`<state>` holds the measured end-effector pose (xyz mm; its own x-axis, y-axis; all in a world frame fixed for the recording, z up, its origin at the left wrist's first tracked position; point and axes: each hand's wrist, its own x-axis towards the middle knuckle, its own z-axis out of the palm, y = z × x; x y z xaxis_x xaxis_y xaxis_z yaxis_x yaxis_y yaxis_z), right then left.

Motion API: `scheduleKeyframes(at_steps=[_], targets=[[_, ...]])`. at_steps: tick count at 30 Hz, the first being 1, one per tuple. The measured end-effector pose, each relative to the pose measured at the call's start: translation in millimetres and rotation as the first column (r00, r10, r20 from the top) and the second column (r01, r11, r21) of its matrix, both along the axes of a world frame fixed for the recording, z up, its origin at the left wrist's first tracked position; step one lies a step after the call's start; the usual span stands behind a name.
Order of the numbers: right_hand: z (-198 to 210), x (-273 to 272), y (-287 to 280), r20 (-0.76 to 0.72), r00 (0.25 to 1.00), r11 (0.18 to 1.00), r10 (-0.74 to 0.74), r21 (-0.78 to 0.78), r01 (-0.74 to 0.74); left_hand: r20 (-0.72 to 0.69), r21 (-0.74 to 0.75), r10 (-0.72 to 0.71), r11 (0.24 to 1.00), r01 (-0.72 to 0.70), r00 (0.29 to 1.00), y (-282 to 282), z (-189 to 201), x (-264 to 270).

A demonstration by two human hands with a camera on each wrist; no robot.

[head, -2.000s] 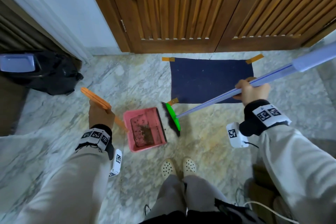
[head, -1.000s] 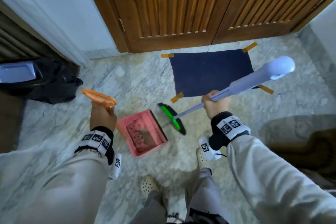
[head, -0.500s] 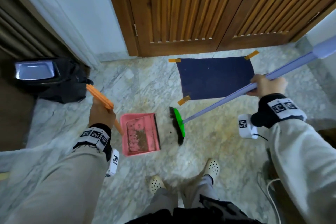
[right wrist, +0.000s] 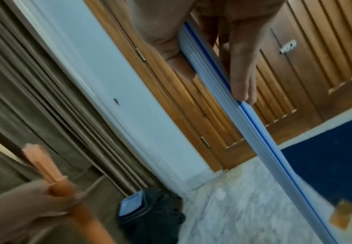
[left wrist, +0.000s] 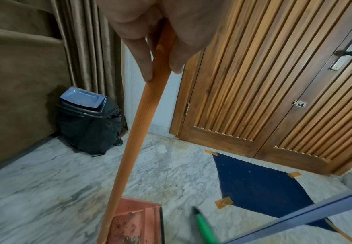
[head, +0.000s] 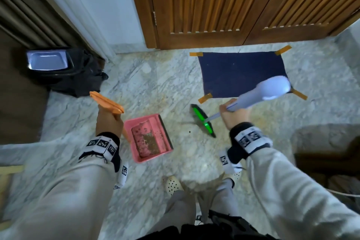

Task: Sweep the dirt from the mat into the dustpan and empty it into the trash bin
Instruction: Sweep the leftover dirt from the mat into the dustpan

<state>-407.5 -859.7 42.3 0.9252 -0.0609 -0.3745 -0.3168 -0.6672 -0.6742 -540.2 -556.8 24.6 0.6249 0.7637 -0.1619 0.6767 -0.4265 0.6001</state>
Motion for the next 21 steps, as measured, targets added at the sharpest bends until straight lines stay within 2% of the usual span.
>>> scheduleKeyframes(at_steps=[2, 4, 6, 8, 12, 17, 21], targets=[[-5.3, -24.0, 28.3, 0.014, 0.998, 0.994, 0.067, 0.088, -0.068, 0.007, -0.004, 0.001, 1.0, -0.001, 1.0, 2.0, -0.5, -2.4], [-0.9, -31.8, 43.6, 0.015, 0.999, 0.985, 0.031, 0.17, -0.033, 0.018, -0.005, 0.006, 1.0, -0.006, 1.0, 4.8, -1.3, -5.8], [8.2, -26.2, 48.1, -0.006, 0.995, 0.965, -0.095, 0.244, 0.093, 0.011, -0.006, 0.031, 1.0, -0.031, 0.999, 8.2, -3.3, -10.4], [21.9, -12.3, 43.6, -0.034, 0.969, 0.938, -0.244, 0.245, 0.245, 0.009, 0.0, 0.033, 0.999, -0.033, 0.999, 13.3, -4.2, -15.9], [56.3, 20.7, 20.5, -0.004, 0.922, 0.888, -0.387, 0.27, 0.373, 0.009, 0.004, 0.06, 0.998, -0.06, 0.998, 31.7, 2.0, -29.2], [89.8, 52.7, -3.4, 0.054, 0.917, 0.889, -0.396, 0.274, 0.367, 0.031, -0.045, 0.117, 0.992, -0.116, 0.993, 60.4, 19.4, -51.2], [107.3, 58.3, 4.6, 0.123, 0.932, 0.917, -0.341, 0.26, 0.301, 0.011, -0.034, 0.118, 0.992, -0.118, 0.993, 76.3, 29.7, -67.9]])
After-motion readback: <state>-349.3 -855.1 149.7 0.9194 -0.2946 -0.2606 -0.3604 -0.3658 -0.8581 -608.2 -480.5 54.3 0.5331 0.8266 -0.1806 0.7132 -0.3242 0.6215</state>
